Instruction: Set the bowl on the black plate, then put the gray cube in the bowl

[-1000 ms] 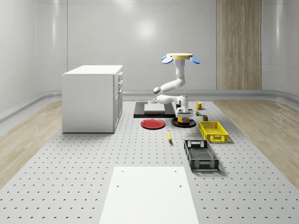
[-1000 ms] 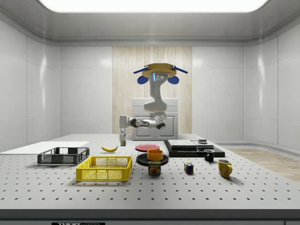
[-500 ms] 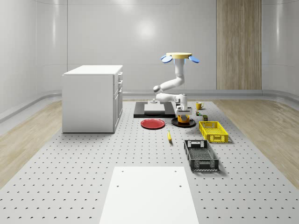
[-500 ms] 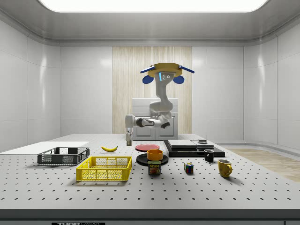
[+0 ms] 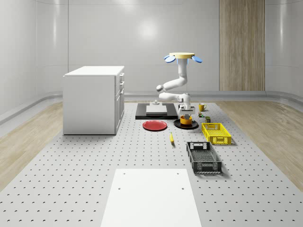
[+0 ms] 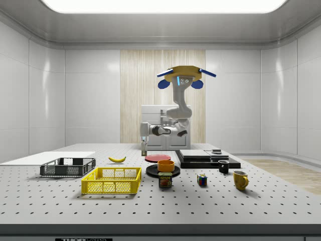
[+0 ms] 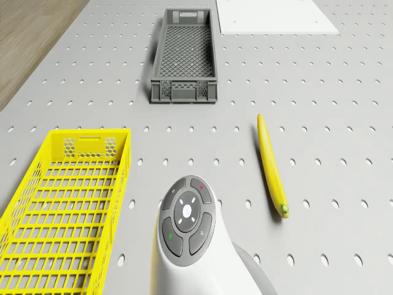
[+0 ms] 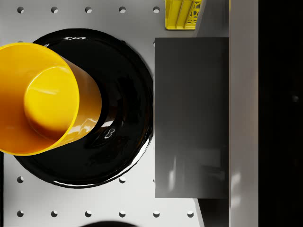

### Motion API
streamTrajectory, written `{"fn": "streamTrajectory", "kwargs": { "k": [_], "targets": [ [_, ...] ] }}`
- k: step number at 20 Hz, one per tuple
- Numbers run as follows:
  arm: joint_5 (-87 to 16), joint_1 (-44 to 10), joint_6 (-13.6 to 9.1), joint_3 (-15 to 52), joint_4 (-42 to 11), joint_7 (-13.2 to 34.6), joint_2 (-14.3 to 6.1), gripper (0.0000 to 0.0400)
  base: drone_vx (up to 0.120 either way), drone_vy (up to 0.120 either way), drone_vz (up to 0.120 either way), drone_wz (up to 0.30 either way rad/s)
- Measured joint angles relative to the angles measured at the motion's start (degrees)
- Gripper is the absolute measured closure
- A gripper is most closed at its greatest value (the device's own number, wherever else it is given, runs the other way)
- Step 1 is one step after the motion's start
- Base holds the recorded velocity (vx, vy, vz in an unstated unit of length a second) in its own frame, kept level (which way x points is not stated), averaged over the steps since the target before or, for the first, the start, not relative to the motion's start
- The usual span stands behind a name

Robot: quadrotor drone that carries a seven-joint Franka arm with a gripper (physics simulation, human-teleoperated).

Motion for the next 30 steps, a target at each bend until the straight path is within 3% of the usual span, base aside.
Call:
{"fn": "streamTrajectory", "kwargs": {
  "k": [23, 30],
  "targets": [
    [1.2, -1.37, 1.62, 0.67, 0.22, 1.09, -1.81, 0.015, -0.12, 0.012, 0.0, 0.0],
    [1.51, -1.72, 2.05, 0.83, 0.27, 1.37, -2.28, 0.015, -0.12, 0.0, -0.109, 0.0]
  ]
}}
